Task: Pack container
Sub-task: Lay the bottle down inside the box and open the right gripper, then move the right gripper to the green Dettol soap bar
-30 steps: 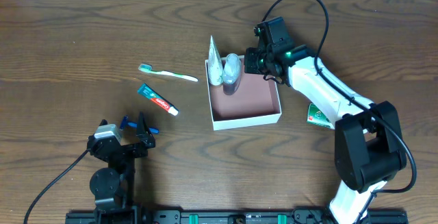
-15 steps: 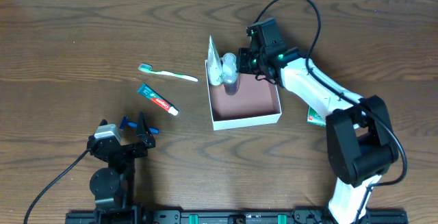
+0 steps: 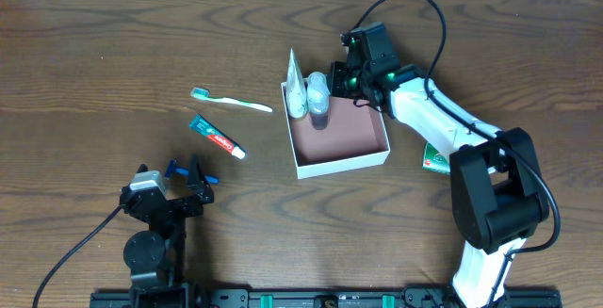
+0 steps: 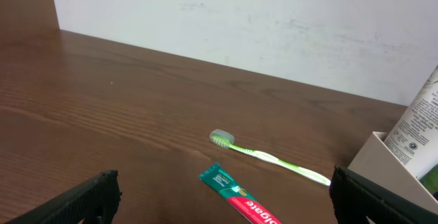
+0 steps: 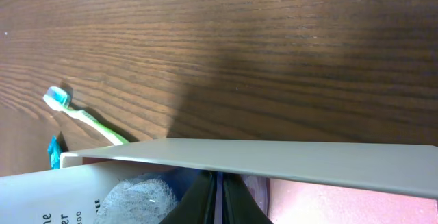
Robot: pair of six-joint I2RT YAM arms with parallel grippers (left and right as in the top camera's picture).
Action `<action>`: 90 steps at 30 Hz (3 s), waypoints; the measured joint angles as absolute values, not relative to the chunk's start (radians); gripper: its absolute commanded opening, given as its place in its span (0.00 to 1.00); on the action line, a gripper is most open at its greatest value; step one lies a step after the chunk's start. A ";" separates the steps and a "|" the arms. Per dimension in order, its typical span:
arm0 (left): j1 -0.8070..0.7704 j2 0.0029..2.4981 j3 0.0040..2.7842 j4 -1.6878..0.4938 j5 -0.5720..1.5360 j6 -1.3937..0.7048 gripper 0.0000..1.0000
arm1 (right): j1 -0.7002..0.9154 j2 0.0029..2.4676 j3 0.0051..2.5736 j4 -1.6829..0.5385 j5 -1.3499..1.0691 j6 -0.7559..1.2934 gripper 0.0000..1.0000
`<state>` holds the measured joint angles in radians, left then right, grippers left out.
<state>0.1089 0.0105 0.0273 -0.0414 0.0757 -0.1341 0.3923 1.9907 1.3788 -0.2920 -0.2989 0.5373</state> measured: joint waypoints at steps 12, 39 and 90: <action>0.109 0.010 0.028 -0.041 0.076 -0.134 0.98 | 0.346 1.939 1.379 -0.323 -0.341 0.529 0.18; 0.109 0.010 0.028 -0.041 0.076 -0.134 0.98 | 0.035 1.459 1.301 -1.140 0.004 0.456 0.99; 0.109 0.010 0.028 -0.041 0.076 -0.134 0.98 | 0.006 1.636 0.755 -0.340 0.002 0.057 0.88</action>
